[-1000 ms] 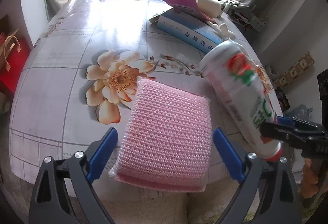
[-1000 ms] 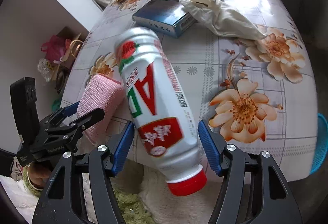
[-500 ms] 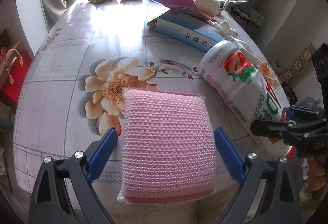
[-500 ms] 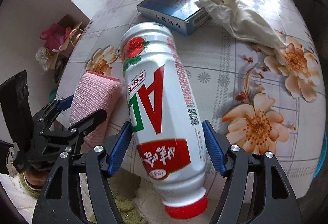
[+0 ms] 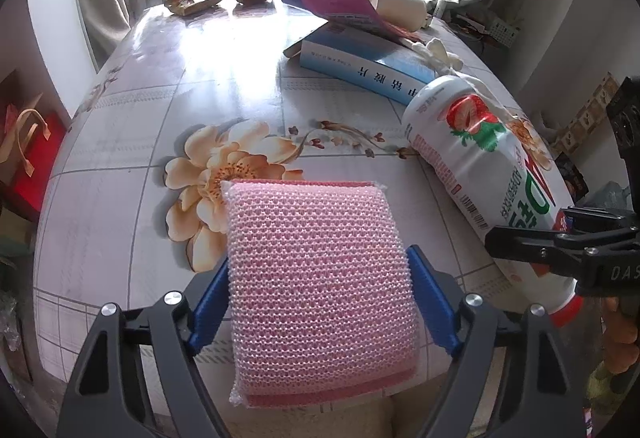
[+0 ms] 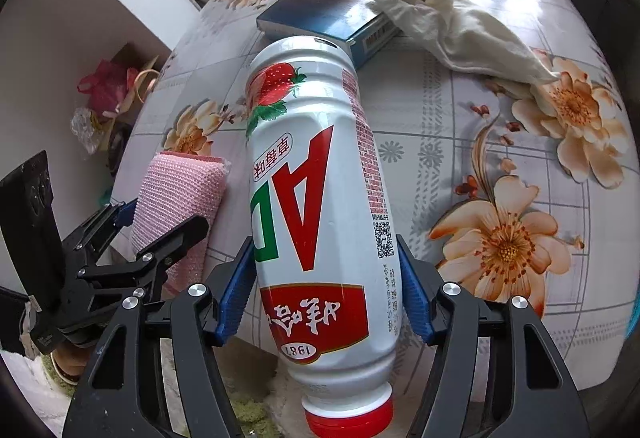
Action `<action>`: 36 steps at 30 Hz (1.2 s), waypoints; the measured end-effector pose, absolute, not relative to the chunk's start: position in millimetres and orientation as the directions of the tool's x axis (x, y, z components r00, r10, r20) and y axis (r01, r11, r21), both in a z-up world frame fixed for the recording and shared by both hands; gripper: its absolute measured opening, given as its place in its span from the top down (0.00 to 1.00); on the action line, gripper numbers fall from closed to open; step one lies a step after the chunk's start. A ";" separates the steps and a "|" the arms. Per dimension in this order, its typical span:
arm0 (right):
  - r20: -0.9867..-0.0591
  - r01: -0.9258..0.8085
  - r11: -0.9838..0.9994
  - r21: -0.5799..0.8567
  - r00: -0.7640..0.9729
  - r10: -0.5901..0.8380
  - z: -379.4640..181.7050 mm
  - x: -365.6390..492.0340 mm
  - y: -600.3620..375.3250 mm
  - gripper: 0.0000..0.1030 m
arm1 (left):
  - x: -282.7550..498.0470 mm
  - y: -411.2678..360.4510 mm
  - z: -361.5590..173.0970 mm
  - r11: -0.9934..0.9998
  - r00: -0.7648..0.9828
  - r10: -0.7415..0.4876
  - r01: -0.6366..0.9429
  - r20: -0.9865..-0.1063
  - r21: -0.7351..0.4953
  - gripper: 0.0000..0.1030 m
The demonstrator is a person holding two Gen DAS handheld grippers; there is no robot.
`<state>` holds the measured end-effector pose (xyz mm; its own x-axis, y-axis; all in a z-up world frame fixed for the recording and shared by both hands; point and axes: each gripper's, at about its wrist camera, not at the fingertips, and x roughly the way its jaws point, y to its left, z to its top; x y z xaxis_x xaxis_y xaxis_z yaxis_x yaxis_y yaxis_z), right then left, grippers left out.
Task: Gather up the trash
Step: 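Close right tool around white AD milk bottle while left tool holds pink cloth, then carry cloth and bottle to blue wastebasket and open both tools over it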
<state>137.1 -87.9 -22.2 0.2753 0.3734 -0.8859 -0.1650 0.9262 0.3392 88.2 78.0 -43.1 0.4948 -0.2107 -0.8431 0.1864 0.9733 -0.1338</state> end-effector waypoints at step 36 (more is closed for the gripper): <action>-0.719 -0.004 0.837 0.547 0.510 0.472 23.7 63.6 -221.5 0.41 | 63.9 7.3 22.3 0.920 0.565 -0.310 0.381 -0.765 -0.091 0.23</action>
